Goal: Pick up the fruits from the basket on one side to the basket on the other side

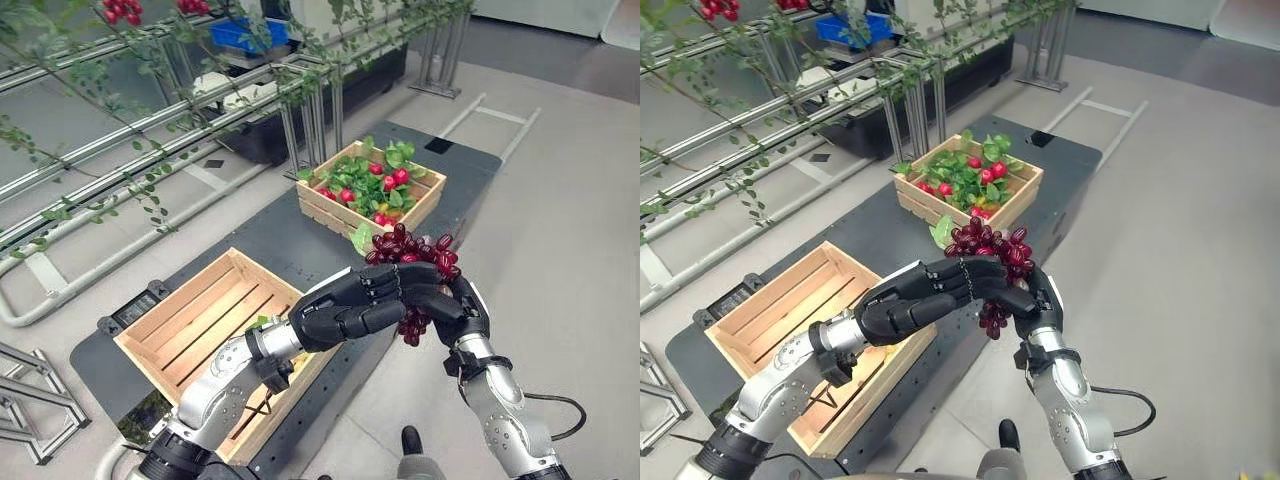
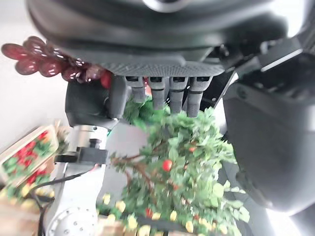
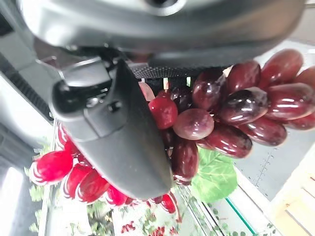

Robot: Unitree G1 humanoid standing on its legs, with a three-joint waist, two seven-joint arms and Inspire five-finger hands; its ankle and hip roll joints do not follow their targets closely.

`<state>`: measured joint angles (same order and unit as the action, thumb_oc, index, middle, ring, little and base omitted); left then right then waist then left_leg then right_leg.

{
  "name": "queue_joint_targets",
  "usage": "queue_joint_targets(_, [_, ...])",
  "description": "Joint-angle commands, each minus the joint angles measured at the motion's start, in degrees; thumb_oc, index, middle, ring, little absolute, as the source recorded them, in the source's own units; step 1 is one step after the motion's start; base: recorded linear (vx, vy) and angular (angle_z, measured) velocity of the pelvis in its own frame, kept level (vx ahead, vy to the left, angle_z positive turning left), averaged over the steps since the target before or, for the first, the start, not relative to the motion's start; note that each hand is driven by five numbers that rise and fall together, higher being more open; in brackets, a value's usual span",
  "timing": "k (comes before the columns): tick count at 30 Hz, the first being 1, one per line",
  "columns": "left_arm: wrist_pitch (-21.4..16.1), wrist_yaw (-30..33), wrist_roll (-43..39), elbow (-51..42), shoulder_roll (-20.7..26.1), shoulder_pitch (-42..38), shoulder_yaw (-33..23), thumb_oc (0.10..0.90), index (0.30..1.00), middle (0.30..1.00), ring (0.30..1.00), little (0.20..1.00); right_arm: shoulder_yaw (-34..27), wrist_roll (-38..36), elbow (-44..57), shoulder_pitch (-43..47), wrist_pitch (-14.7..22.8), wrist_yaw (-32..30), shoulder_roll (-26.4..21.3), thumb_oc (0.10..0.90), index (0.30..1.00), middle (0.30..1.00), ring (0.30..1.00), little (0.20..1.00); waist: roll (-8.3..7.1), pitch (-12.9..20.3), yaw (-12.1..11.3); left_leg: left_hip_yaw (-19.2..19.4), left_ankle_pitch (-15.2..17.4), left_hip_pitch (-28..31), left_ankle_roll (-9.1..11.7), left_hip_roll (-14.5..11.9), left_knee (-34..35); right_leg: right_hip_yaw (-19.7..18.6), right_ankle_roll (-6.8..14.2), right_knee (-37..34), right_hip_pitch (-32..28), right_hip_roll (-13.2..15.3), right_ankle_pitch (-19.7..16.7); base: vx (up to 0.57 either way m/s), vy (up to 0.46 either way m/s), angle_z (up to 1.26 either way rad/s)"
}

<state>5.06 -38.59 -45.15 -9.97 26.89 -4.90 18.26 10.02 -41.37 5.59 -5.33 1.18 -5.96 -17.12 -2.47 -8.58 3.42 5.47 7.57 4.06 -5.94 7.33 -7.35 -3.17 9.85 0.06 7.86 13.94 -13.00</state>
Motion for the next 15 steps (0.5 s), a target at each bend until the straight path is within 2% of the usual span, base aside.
queue_joint_targets(1, [-3.26,-0.62,-3.50,-5.03,-2.57,-3.80,-1.33,0.800,0.900,0.900,0.900,0.900,-3.64,-3.22,4.96,6.98,6.63,5.62,-0.79,0.400,0.300,0.300,0.300,0.300,3.42,1.88,-1.19,-1.41,1.90,3.57,4.15,-0.61,5.96,7.01,3.30,1.90,2.09,3.09,-0.36,-0.16,0.158,-0.70])
queue_joint_targets(3, [-3.68,0.15,-4.37,-5.03,-1.95,-3.42,-0.99,0.800,0.900,0.900,0.900,0.900,-2.80,-3.87,4.88,7.20,7.26,5.69,-1.14,0.400,0.300,0.300,0.300,0.300,3.70,1.92,-1.92,-0.06,1.32,3.60,3.45,-0.38,7.03,9.64,2.76,6.93,2.12,2.54,0.34,-0.14,0.127,-0.68])
queue_joint_targets(6, [-4.79,0.87,-3.32,-4.74,-1.77,-1.74,-1.65,0.800,0.900,0.900,0.900,0.900,-1.19,-4.38,4.88,7.35,8.14,6.00,-0.66,0.400,0.300,0.300,0.300,0.300,4.62,2.08,-3.54,3.57,0.20,3.38,1.92,-0.80,8.41,15.18,1.08,15.73,0.74,1.48,5.15,-0.15,0.089,-0.77])
queue_joint_targets(10, [-5.43,-0.43,-3.19,-4.41,-1.35,-0.32,-2.02,0.800,0.900,0.900,0.900,0.900,0.73,-3.50,4.60,7.53,9.10,6.07,0.36,0.400,0.300,0.300,0.300,0.300,5.15,2.40,-5.22,6.07,-0.92,2.73,1.02,-1.57,9.15,19.04,-0.40,24.80,-2.28,1.65,11.28,-0.12,-0.024,-0.70])
queue_joint_targets(13, [-5.67,-0.17,-2.92,-4.33,-0.48,0.03,-1.82,0.800,0.900,0.900,0.900,0.900,2.59,-2.77,4.03,7.76,10.23,5.15,1.24,0.400,0.300,0.300,0.300,0.300,5.10,2.95,-6.38,8.64,-1.84,1.98,1.35,-2.30,9.17,22.21,-0.82,28.22,-4.78,1.50,13.96,-0.10,-0.127,-0.37])
queue_joint_targets(14, [-5.53,0.08,-3.43,-4.33,-0.08,0.19,-1.80,0.800,0.900,0.900,0.900,0.900,3.21,-2.73,4.11,7.81,10.10,4.48,1.61,0.400,0.300,0.300,0.300,0.300,4.46,3.24,-6.83,9.22,-1.50,2.47,1.54,-1.88,9.63,22.84,0.25,28.63,-6.52,1.84,15.66,-0.06,-0.153,-0.41])
queue_joint_targets(15, [-5.17,0.48,-4.01,-4.60,0.12,0.26,-2.07,0.800,0.900,0.900,0.900,0.900,3.66,-2.54,4.02,7.88,10.10,4.35,1.88,0.400,0.300,0.300,0.300,0.300,4.17,3.64,-7.21,9.94,-1.74,2.20,1.56,-1.91,9.85,23.63,0.39,27.74,-7.76,1.73,16.07,-0.09,-0.216,-0.62])
